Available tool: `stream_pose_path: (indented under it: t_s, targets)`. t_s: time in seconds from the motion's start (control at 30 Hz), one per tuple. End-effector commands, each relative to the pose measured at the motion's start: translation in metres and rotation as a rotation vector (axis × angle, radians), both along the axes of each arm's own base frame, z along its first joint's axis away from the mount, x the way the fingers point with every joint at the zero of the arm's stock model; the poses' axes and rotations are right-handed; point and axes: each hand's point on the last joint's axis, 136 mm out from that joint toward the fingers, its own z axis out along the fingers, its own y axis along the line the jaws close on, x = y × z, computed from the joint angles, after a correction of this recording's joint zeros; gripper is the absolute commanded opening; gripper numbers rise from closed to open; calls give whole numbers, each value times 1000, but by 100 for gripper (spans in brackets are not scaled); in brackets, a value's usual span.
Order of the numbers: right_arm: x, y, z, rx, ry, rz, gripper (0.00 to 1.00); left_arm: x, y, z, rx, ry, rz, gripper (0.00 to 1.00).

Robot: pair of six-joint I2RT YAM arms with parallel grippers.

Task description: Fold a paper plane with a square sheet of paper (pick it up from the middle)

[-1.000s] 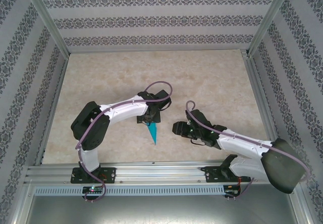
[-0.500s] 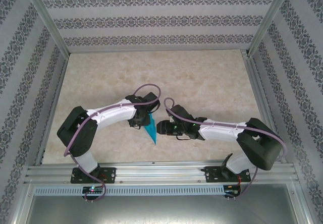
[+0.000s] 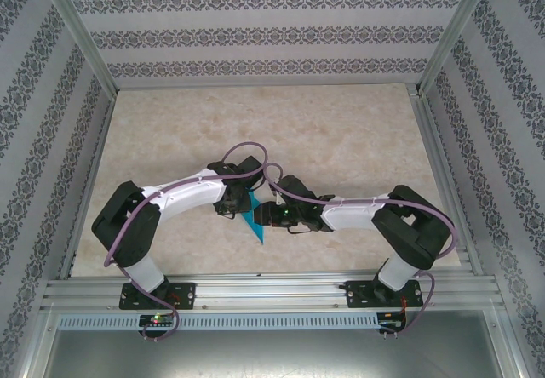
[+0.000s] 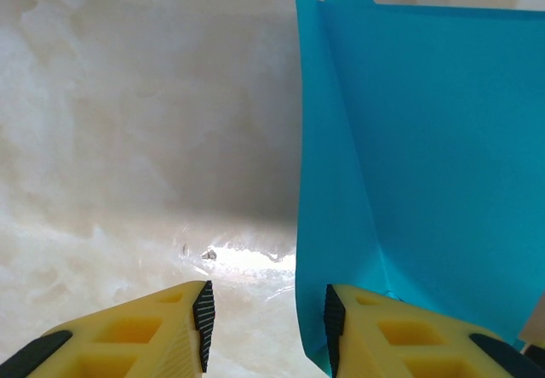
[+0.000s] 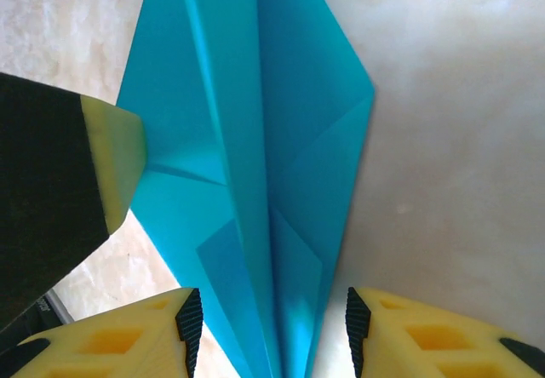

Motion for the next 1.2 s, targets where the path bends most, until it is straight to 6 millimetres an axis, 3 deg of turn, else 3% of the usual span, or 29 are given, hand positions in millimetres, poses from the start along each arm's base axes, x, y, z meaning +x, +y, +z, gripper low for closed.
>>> stream_pose_path:
  t_s: [0.0,0.37,1.17]
  targets:
    - [-1,19,13,71,-24,49,50,3,1,2,-12,-16,-6,43]
    - [-2,24,1,45,-11,70,48,3,0,1,-13,-12,-5,43]
    - [-2,23,-22,-70,-4,92,23,2,-1,6,-35,-25,-8,43]
